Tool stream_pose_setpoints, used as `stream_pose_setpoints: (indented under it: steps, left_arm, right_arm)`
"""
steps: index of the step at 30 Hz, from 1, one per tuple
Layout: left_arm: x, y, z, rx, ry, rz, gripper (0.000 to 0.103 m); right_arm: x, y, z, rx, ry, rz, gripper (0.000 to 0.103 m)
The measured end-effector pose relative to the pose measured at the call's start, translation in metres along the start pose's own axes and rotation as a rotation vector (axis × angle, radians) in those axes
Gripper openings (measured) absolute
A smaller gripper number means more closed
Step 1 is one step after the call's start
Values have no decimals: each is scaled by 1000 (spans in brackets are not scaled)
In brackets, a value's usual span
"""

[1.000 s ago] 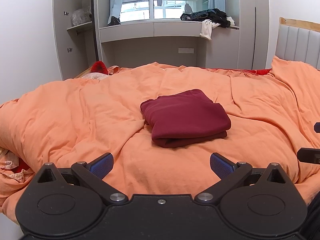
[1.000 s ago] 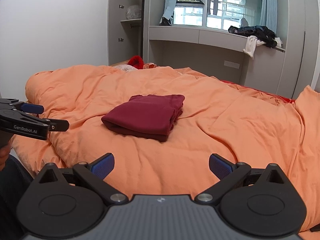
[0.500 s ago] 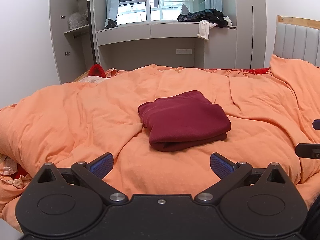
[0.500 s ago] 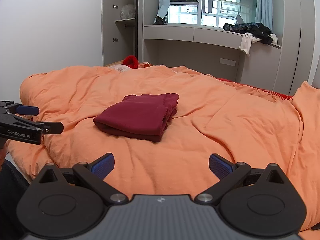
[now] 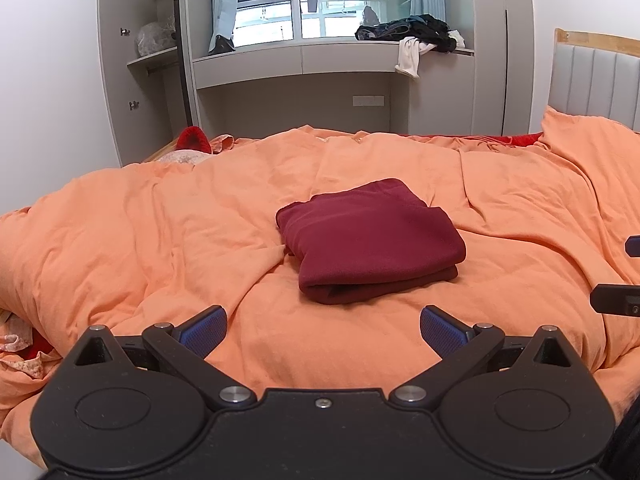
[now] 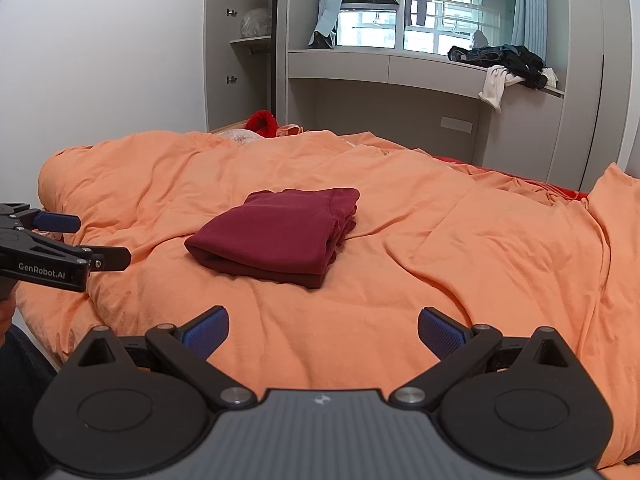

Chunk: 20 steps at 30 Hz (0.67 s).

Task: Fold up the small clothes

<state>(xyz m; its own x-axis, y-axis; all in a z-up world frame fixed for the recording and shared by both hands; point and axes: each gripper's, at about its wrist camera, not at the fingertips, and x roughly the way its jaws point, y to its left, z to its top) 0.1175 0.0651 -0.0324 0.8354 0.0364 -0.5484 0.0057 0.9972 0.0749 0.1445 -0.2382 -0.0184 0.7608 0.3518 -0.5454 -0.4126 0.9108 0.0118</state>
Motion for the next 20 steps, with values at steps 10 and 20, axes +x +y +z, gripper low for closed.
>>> stream_pose_setpoints:
  steps: [10, 20]
  left_arm:
    - [2, 3, -1, -23, -12, -19, 103]
    - [4, 5, -1, -32, -25, 12, 103]
  right_arm:
    - [3, -1, 0, -4, 1, 5, 103]
    - [4, 0, 0, -4, 3, 9, 103]
